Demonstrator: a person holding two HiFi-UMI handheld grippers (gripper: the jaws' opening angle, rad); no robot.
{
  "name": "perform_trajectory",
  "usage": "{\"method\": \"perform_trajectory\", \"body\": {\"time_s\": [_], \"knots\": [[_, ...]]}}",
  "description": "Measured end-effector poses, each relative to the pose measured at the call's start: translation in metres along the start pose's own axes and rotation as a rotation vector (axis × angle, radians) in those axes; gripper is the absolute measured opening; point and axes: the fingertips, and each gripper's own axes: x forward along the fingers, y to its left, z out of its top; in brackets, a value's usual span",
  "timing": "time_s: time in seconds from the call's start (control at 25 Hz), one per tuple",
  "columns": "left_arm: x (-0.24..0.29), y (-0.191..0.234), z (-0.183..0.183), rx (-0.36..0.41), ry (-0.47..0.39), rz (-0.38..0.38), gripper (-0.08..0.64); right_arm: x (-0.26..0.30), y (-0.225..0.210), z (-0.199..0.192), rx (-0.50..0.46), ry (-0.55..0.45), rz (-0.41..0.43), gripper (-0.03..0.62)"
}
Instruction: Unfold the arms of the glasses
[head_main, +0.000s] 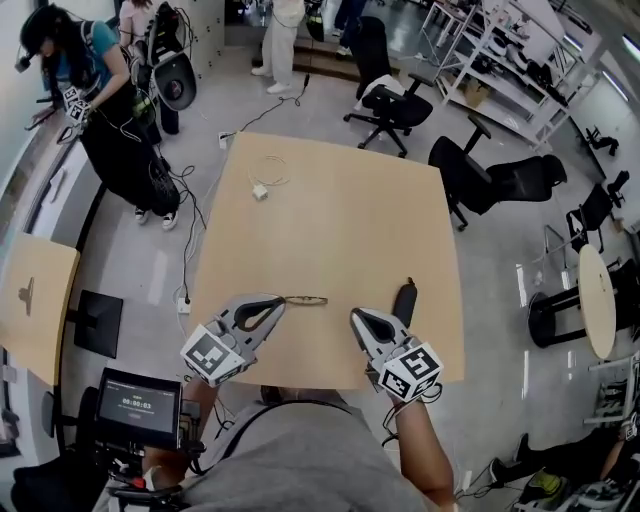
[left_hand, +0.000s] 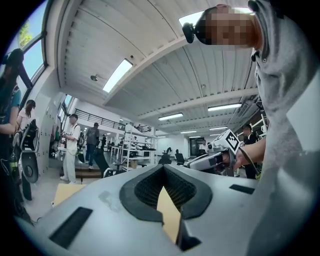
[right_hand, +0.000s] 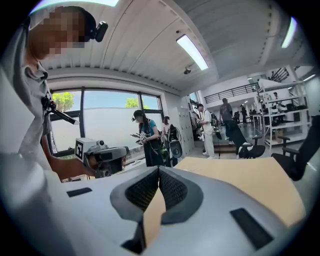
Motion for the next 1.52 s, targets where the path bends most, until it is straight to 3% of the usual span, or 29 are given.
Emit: {"method": "perform_trajectory", "body": {"time_s": [0.2,0.36,0.64,0.88,1.0,1.24,1.52], "knots": [[0.023,0.023,-0.027,-0.035,0.052,0.026,0.005,0.027,-0.026,-0.015,0.031,0.046,0.034,0.008],[0.034,0.034,-0.063,-0.071,0.142,0.034,0.005,0.053,-0.044,-0.042,0.067,0.11,0.066,0.008],[0.079,0.061,-0.16,-0.194,0.333,0.054,0.005,0.093,-0.107,-0.112,0.132,0.292,0.104,0.009],[0.07,0.053,-0.244,-0.245,0.495,0.05,0.006,0.111,-0.105,-0.193,0.144,0.454,0.117,0.012],[0.069,0.053,-0.278,-0.251,0.559,0.047,0.006,0.118,-0.108,-0.226,0.146,0.533,0.129,0.101],[0.078,0.063,-0.313,-0.224,0.629,0.049,0.006,0.13,-0.126,-0.264,0.103,0.628,0.113,0.109],[0.076,0.061,-0.333,-0.224,0.669,0.046,0.006,0.139,-0.129,-0.277,0.085,0.663,0.146,0.109]]}}
